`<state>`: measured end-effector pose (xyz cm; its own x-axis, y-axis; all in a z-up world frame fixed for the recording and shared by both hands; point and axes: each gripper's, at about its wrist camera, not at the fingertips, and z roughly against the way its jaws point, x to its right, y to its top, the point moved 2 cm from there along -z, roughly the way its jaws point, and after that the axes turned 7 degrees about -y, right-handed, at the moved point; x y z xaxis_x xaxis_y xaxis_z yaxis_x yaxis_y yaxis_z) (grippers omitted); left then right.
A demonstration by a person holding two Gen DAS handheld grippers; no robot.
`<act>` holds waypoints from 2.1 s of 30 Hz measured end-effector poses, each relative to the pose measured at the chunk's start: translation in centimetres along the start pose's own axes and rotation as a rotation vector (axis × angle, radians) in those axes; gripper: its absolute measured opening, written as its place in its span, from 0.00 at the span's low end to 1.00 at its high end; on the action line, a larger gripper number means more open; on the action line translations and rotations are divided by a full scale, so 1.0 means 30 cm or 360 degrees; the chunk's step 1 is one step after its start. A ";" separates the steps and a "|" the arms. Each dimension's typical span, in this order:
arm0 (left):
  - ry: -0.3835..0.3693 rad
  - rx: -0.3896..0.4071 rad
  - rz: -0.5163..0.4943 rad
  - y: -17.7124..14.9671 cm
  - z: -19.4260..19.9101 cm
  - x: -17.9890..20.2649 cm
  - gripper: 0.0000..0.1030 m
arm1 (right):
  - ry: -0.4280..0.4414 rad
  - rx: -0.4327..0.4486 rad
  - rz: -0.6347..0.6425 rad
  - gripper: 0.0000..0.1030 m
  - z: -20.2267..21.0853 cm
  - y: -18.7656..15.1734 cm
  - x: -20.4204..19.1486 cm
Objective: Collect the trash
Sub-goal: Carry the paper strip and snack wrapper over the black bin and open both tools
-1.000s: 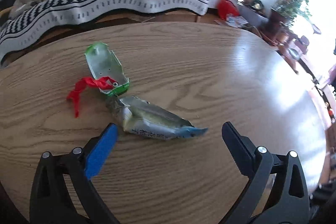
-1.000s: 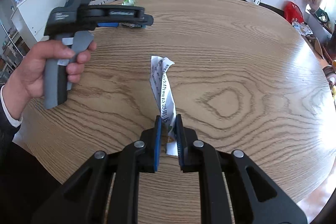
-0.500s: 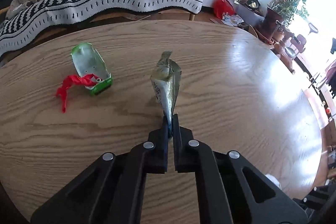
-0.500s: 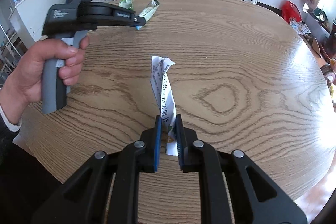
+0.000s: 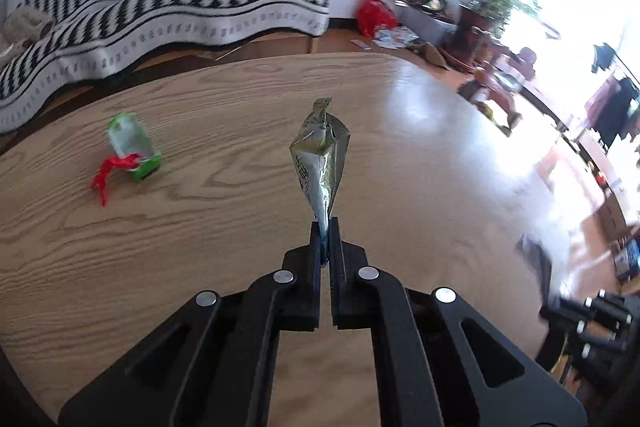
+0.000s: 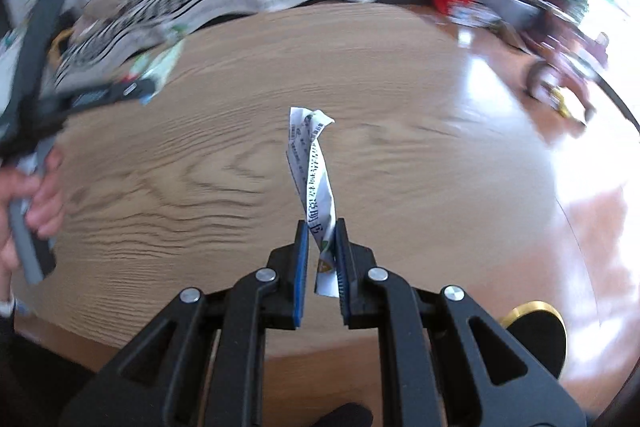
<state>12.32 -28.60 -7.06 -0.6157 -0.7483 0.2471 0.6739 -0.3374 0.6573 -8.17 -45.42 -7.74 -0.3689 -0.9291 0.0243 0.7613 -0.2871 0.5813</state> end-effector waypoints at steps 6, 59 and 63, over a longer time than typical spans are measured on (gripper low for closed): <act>-0.0160 -0.0024 -0.0154 -0.059 0.015 0.247 0.02 | -0.0291 0.0011 -0.0372 0.13 0.103 -0.146 0.309; -0.0832 -0.0609 -0.0853 -0.674 -0.421 1.406 0.02 | -0.0505 -0.0394 -0.1275 0.55 0.102 -0.768 1.150; -0.0846 -0.0628 -0.0861 -0.691 -0.432 1.410 0.03 | -0.0541 -0.0366 -0.1302 0.56 0.118 -0.777 1.165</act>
<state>-22.41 -60.66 -19.45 -0.9370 -0.0930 0.3368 0.2644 -0.8190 0.5092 -40.70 -70.38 -17.55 -0.9495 -0.3072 -0.0643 0.2673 -0.8989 0.3471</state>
